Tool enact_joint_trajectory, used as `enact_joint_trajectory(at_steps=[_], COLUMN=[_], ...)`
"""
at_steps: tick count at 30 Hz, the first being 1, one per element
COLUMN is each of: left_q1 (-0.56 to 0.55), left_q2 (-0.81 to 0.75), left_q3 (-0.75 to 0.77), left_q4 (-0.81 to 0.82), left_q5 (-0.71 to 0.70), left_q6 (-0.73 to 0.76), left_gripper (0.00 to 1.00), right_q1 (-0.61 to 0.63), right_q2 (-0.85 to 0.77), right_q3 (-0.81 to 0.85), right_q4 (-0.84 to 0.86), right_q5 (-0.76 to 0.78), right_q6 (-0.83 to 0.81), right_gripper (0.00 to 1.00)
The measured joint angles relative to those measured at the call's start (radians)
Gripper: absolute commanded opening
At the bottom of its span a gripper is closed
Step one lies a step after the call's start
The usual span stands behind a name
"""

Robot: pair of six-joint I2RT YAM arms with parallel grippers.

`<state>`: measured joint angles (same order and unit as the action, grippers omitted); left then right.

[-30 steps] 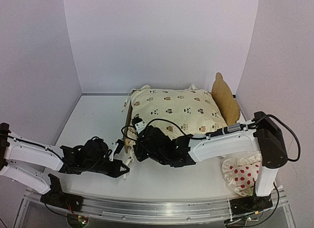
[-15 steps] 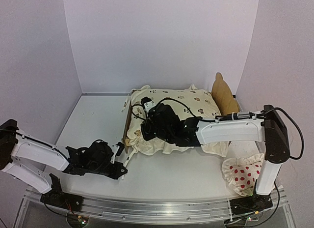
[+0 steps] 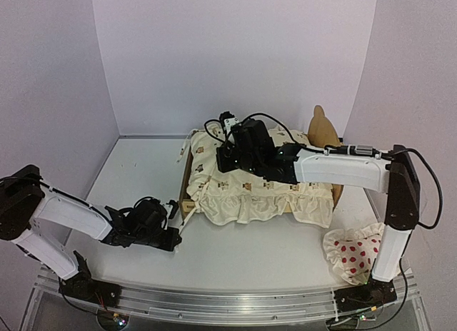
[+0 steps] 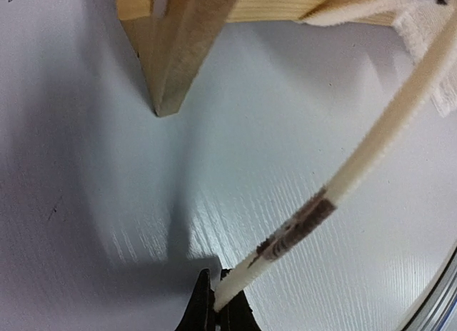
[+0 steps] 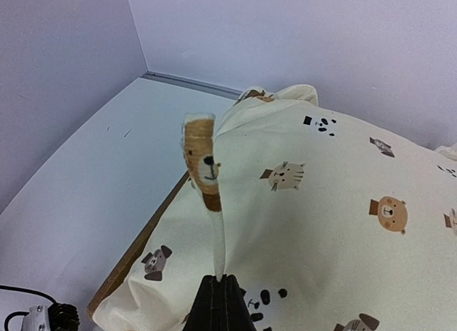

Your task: Set up the pet bed

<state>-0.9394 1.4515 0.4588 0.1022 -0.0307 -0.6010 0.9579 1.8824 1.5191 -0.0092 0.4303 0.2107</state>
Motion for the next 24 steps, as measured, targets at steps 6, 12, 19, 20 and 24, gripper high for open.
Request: enact_joint_trajectory(at_steps=[6, 12, 19, 20, 24], left_q1=[0.065, 0.158, 0.273, 0.295, 0.362], left_q2=[0.05, 0.095, 0.107, 0.11, 0.12], left_q3=[0.035, 0.05, 0.039, 0.034, 0.015], left_q4=[0.023, 0.084, 0.13, 0.144, 0.197], left_q5=[0.005, 0.047, 0.137, 0.157, 0.228], left_q6=[-0.007, -0.037, -0.056, -0.058, -0.065], left_gripper=[0.0, 0.0, 0.0, 0.0, 0.0], right_q1=[-0.029, -0.059, -0.086, -0.086, -0.086], right_q2=[0.0, -0.038, -0.173, -0.189, -0.243], right_q3=[0.025, -0.027, -0.207, -0.23, -0.318], right_q4=[-0.015, -0.018, -0.013, -0.009, 0.011], right_q5=[-0.025, -0.031, -0.04, -0.042, -0.05], right_q6=[-0.002, 0.0, 0.033, 0.037, 0.058], right_gripper=[0.0, 0.0, 0.0, 0.0, 0.0])
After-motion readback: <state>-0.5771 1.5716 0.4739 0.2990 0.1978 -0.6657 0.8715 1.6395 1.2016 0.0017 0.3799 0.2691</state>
